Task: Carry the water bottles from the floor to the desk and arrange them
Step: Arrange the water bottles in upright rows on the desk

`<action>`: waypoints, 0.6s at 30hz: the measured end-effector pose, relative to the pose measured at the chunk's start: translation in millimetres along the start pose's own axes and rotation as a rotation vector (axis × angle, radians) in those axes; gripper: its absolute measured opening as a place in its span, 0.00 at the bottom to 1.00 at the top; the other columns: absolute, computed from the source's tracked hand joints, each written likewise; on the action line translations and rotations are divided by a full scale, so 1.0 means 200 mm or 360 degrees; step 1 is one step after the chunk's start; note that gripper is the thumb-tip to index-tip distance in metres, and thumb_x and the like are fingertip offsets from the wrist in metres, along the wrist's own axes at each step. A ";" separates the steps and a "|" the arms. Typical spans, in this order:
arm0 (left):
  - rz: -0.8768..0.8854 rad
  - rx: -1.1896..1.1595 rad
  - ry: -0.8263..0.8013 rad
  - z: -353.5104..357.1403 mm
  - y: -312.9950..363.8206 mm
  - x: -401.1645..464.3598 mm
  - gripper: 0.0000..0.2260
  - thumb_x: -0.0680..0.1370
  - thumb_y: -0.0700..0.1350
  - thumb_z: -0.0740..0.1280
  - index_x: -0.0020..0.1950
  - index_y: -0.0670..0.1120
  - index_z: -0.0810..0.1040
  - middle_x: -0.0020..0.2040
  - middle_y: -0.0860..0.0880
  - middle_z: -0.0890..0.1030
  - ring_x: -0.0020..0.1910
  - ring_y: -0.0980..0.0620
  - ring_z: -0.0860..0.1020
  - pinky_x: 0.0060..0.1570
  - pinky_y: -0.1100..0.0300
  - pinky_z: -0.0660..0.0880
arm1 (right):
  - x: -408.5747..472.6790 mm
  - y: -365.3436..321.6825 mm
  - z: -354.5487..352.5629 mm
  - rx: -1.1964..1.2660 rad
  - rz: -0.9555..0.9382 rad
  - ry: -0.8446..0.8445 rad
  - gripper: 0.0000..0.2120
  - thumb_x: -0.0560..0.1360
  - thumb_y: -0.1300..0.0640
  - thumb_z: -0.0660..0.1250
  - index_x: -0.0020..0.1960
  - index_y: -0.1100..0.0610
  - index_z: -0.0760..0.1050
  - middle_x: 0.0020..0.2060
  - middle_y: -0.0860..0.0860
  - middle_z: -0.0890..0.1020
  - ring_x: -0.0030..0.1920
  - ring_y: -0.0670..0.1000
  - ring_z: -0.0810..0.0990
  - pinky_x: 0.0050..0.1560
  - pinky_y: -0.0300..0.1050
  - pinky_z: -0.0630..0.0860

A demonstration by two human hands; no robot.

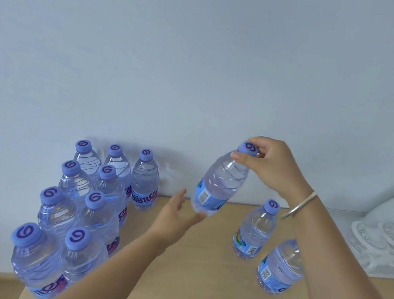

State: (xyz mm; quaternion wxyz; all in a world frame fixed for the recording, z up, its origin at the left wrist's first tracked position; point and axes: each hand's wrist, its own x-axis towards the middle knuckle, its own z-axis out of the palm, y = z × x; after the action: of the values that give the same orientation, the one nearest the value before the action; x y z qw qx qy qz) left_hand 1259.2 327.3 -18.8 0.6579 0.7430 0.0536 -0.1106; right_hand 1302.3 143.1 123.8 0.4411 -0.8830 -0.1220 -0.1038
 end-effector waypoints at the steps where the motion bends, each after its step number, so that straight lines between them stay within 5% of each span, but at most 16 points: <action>1: -0.0063 -0.0343 -0.0094 -0.01 0.02 -0.01 0.33 0.74 0.55 0.68 0.75 0.48 0.59 0.68 0.46 0.71 0.62 0.49 0.73 0.56 0.57 0.69 | -0.03 -0.05 0.01 0.0058 -0.0045 -0.0091 0.11 0.69 0.55 0.73 0.39 0.62 0.77 0.28 0.47 0.70 0.30 0.43 0.66 0.34 0.36 0.64; 4: -0.0148 -0.0924 -0.0528 -0.07 0.05 -0.08 0.27 0.79 0.60 0.53 0.62 0.38 0.71 0.46 0.40 0.75 0.32 0.47 0.75 0.31 0.60 0.66 | -0.09 -0.18 0.04 0.0204 -0.0161 -0.0328 0.12 0.69 0.59 0.72 0.45 0.67 0.77 0.37 0.62 0.77 0.39 0.48 0.71 0.44 0.43 0.69; 7: -0.0279 -0.1036 -0.0539 -0.10 0.00 -0.13 0.22 0.79 0.58 0.56 0.60 0.42 0.74 0.46 0.44 0.82 0.40 0.48 0.82 0.38 0.58 0.78 | -0.12 -0.27 0.06 0.0319 -0.0180 -0.0409 0.06 0.70 0.62 0.72 0.45 0.61 0.79 0.43 0.60 0.81 0.44 0.48 0.77 0.51 0.44 0.73; 10: -0.0184 -0.1074 -0.0832 -0.15 -0.08 -0.21 0.32 0.72 0.63 0.65 0.61 0.37 0.76 0.46 0.39 0.81 0.41 0.46 0.81 0.38 0.59 0.75 | -0.13 -0.30 0.07 0.0520 -0.0118 -0.0413 0.05 0.71 0.66 0.70 0.45 0.57 0.79 0.41 0.53 0.80 0.47 0.50 0.81 0.53 0.47 0.77; 14: -0.0100 -0.1282 -0.0950 -0.22 -0.14 -0.27 0.33 0.56 0.52 0.82 0.56 0.38 0.81 0.55 0.37 0.81 0.52 0.41 0.82 0.47 0.50 0.80 | -0.15 -0.31 0.08 0.0731 -0.0104 -0.0446 0.08 0.72 0.66 0.68 0.45 0.54 0.79 0.40 0.50 0.82 0.44 0.47 0.83 0.41 0.36 0.78; 18: 0.0079 -0.1163 -0.1007 -0.19 -0.08 -0.32 0.26 0.64 0.50 0.79 0.58 0.40 0.80 0.55 0.39 0.82 0.52 0.44 0.82 0.51 0.52 0.78 | -0.15 -0.34 0.14 0.0959 -0.0022 -0.0195 0.06 0.73 0.64 0.68 0.47 0.54 0.79 0.41 0.53 0.83 0.42 0.48 0.82 0.39 0.34 0.75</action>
State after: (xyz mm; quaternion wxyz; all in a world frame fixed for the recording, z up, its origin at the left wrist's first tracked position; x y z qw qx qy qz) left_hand 1196.7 370.2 -14.5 0.8623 0.3941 -0.1317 -0.2893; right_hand 1256.2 200.9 149.5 0.6742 -0.7163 -0.1795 -0.0126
